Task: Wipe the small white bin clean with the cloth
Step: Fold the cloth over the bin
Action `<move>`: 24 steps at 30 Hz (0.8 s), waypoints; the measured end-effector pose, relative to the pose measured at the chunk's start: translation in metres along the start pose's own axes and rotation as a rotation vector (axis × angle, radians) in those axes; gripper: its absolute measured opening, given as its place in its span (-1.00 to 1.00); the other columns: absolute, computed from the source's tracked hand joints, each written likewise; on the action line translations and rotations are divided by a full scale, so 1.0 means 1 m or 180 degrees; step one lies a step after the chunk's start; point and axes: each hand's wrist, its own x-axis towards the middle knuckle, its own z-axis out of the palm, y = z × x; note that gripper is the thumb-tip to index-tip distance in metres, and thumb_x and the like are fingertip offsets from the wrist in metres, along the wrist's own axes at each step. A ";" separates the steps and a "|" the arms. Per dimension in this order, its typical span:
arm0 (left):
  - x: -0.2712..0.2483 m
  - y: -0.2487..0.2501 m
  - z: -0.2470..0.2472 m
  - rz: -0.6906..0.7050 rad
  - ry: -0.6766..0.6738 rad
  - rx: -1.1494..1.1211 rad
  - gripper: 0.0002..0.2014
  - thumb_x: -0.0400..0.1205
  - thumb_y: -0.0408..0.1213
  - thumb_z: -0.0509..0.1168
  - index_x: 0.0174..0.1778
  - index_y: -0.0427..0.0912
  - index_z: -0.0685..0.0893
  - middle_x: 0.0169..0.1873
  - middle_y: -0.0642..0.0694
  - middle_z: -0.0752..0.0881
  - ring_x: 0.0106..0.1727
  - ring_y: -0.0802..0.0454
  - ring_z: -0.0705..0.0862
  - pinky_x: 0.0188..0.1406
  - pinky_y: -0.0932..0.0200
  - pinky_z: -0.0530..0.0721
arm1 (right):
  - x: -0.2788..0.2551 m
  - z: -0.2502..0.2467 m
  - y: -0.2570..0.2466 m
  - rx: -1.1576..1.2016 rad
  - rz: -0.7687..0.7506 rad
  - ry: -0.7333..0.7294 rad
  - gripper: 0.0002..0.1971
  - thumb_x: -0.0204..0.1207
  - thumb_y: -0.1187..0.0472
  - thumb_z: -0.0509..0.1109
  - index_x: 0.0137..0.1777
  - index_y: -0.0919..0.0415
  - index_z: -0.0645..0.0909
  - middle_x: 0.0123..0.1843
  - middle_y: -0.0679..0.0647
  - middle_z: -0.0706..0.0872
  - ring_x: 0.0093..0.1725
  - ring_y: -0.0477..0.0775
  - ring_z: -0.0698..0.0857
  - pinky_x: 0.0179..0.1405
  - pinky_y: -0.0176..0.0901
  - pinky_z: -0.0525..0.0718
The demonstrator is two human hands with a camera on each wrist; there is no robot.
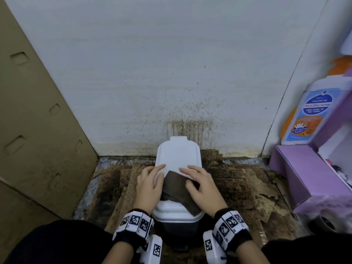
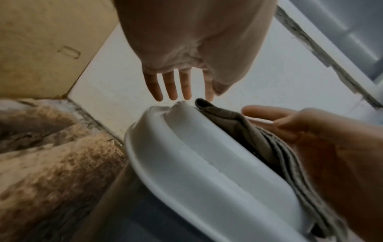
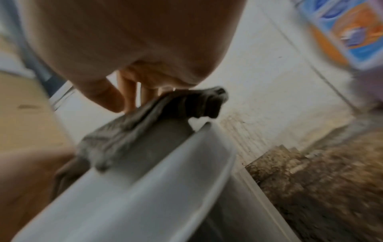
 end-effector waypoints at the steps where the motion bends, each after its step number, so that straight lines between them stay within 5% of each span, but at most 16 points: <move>1: 0.000 0.003 0.001 0.0102 -0.0034 0.0135 -0.69 0.80 -0.07 0.11 0.40 0.32 0.60 0.41 0.07 0.44 0.42 0.03 0.33 0.45 0.05 0.34 | -0.005 -0.005 0.008 0.0071 0.0172 0.0254 -0.61 0.67 0.12 0.30 0.45 -0.25 0.58 0.47 -0.23 0.48 0.52 -0.18 0.36 0.57 -0.17 0.30; 4: 0.004 0.008 0.004 0.0118 -0.0229 0.0408 -0.69 0.79 -0.05 0.13 0.39 0.35 0.60 0.52 0.04 0.36 0.50 -0.04 0.28 0.51 -0.09 0.37 | -0.022 -0.015 0.025 -0.0050 0.0563 0.0443 -0.63 0.63 0.01 0.38 0.44 -0.16 0.56 0.31 -0.24 0.56 0.37 -0.20 0.47 0.44 -0.17 0.45; 7: 0.006 0.013 0.004 0.0028 -0.0256 0.0654 -0.71 0.75 0.01 0.18 0.37 0.37 0.59 0.54 0.01 0.33 0.54 -0.09 0.26 0.49 -0.12 0.39 | -0.033 -0.019 0.030 0.0338 0.0928 0.0211 -0.68 0.60 -0.06 0.44 0.33 -0.10 0.62 0.11 -0.16 0.65 0.11 -0.29 0.61 0.08 -0.43 0.57; 10: 0.006 0.018 0.003 0.0158 -0.0137 0.0766 -0.84 0.72 -0.03 0.25 0.16 0.31 0.63 0.43 0.00 0.39 0.52 -0.09 0.28 0.44 -0.12 0.38 | -0.036 -0.022 0.031 0.0463 0.0992 0.0318 -0.81 0.54 -0.09 0.50 0.11 -0.14 0.69 -0.09 -0.09 0.73 -0.09 -0.21 0.69 -0.08 -0.33 0.66; 18: 0.011 0.019 0.002 -0.0055 -0.0001 0.0267 -0.96 0.68 -0.15 0.32 -0.04 0.00 0.63 0.17 0.05 0.46 0.38 0.03 0.37 0.21 0.13 0.40 | -0.035 -0.028 0.034 0.0631 0.1204 0.0383 -0.88 0.53 -0.04 0.53 -0.08 -0.04 0.78 -0.18 -0.11 0.84 -0.15 -0.25 0.75 -0.11 -0.40 0.64; 24: 0.005 0.016 -0.003 -0.0060 0.0125 0.0131 -0.90 0.71 -0.17 0.23 -0.14 0.03 0.51 -0.16 0.03 0.62 -0.02 -0.04 0.59 -0.05 -0.04 0.61 | -0.026 -0.013 0.021 0.0729 0.0788 0.0906 -0.95 0.60 0.13 0.48 -0.03 -0.08 0.70 -0.11 -0.02 0.74 -0.09 -0.08 0.69 -0.11 -0.36 0.63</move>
